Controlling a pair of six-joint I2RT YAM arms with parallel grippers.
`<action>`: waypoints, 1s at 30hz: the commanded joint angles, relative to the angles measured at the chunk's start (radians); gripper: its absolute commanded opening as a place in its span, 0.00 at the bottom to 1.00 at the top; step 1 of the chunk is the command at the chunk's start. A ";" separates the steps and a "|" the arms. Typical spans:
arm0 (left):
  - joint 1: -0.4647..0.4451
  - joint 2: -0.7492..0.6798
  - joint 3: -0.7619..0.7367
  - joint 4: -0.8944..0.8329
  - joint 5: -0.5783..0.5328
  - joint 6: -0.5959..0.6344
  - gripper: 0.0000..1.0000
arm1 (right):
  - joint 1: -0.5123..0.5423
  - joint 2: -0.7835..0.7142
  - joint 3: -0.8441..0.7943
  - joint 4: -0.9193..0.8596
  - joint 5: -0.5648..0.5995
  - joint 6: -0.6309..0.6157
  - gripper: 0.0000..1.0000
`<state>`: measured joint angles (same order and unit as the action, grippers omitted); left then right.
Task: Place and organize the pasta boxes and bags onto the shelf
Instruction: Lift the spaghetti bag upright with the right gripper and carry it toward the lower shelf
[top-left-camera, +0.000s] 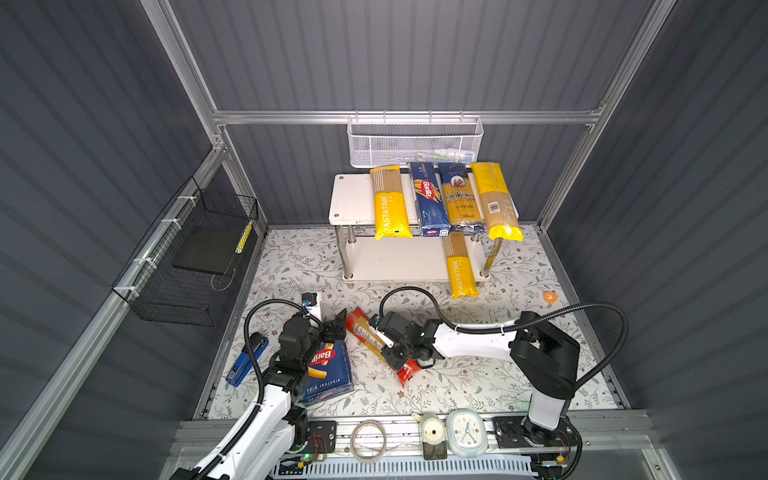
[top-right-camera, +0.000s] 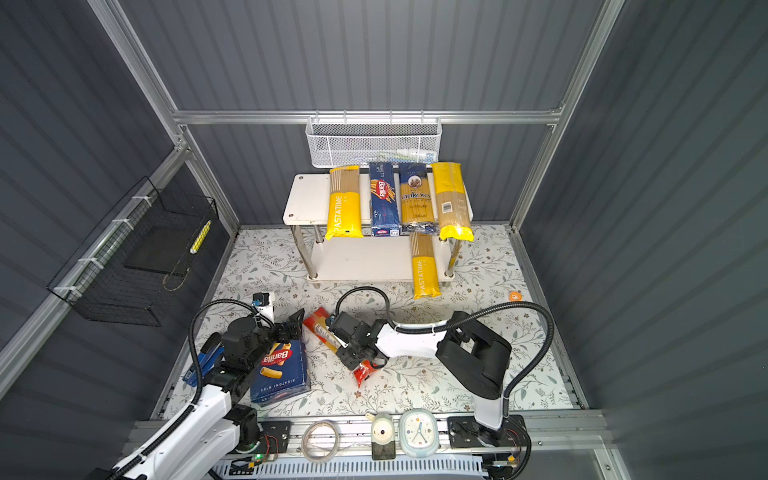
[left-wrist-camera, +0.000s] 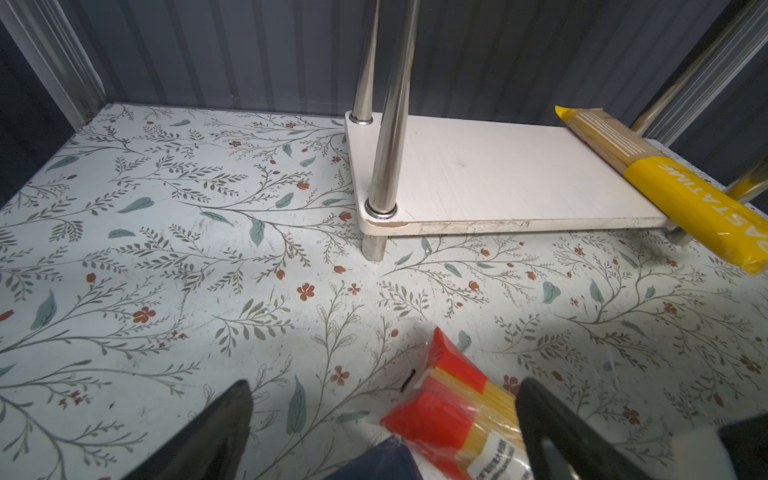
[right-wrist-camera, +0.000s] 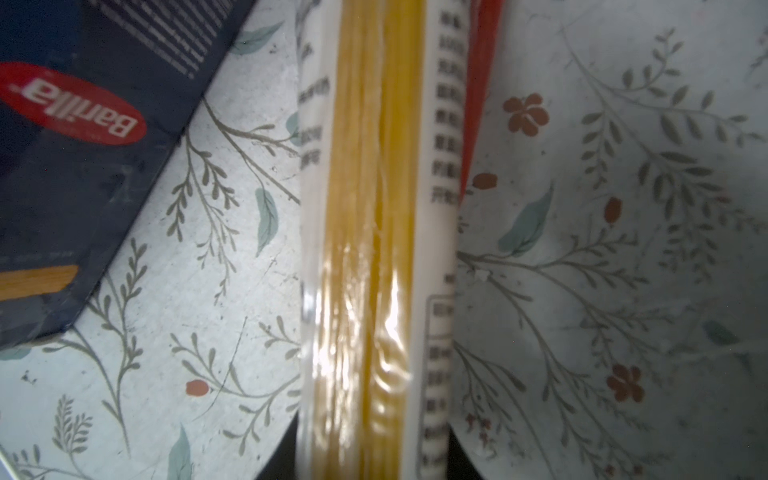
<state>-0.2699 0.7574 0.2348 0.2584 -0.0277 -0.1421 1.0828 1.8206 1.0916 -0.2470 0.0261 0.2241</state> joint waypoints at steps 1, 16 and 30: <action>-0.006 -0.009 0.022 0.013 -0.012 0.010 1.00 | -0.018 -0.084 -0.008 0.083 -0.006 0.056 0.12; -0.006 -0.004 0.024 0.013 -0.011 0.011 0.99 | -0.112 -0.265 -0.085 0.093 0.079 0.142 0.04; -0.007 -0.006 0.024 0.013 -0.012 0.010 0.99 | -0.206 -0.379 -0.102 0.062 0.200 0.190 0.06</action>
<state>-0.2699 0.7570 0.2348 0.2584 -0.0277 -0.1421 0.9005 1.5108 0.9813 -0.2695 0.1719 0.3965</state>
